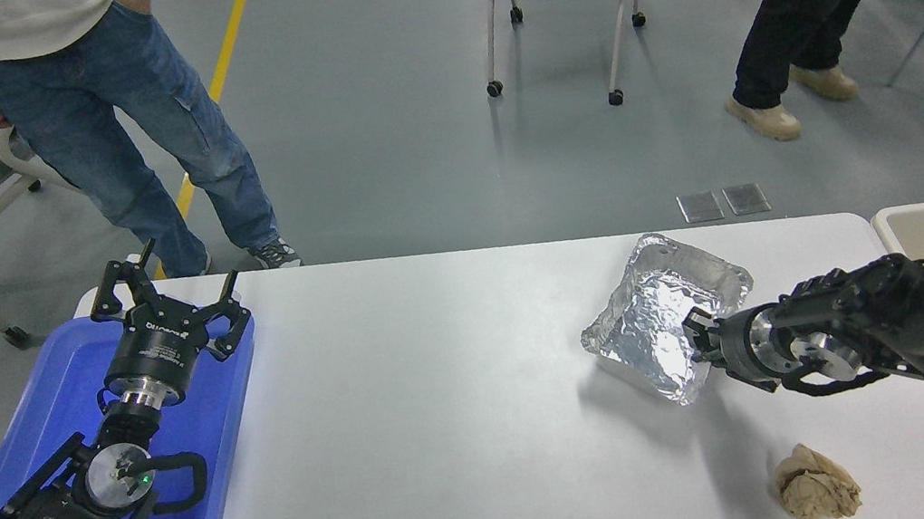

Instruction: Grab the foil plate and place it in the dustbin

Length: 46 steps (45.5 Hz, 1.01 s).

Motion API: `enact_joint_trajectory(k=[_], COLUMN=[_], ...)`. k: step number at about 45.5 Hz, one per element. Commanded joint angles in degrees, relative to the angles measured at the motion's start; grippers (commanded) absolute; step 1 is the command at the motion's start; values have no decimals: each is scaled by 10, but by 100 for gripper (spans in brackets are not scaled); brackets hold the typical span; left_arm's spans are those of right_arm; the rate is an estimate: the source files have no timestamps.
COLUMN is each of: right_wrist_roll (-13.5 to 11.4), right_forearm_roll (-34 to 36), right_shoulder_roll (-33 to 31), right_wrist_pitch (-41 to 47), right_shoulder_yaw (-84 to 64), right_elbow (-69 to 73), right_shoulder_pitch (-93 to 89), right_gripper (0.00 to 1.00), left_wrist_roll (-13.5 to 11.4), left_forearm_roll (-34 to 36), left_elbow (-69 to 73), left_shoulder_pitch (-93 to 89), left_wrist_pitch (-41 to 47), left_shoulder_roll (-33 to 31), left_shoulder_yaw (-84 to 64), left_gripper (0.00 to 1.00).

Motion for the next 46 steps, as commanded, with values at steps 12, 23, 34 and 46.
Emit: enact_joint_trajectory(k=[12, 23, 34, 46], right_wrist_roll=[3, 3, 3, 3], right_forearm_roll=[-162, -170, -168, -169], right_shoulder_roll=[-89, -98, -97, -98], right_wrist_pitch=[158, 231, 310, 355], right_shoulder_yaw=[-127, -210, -262, -292], right_elbow=[213, 258, 267, 272], right_shoulder_pitch=[288, 464, 603, 681], right_gripper=[0, 0, 0, 0], left_wrist_roll=[0, 0, 0, 0], left_forearm_roll=[0, 0, 0, 0], left_elbow=[0, 0, 0, 0], left_shoulder_pitch=[0, 0, 0, 0], left_wrist_pitch=[0, 0, 0, 0], left_shoulder_roll=[0, 0, 0, 0], left_shoulder_yaw=[0, 0, 0, 0], left_gripper=[100, 100, 100, 100])
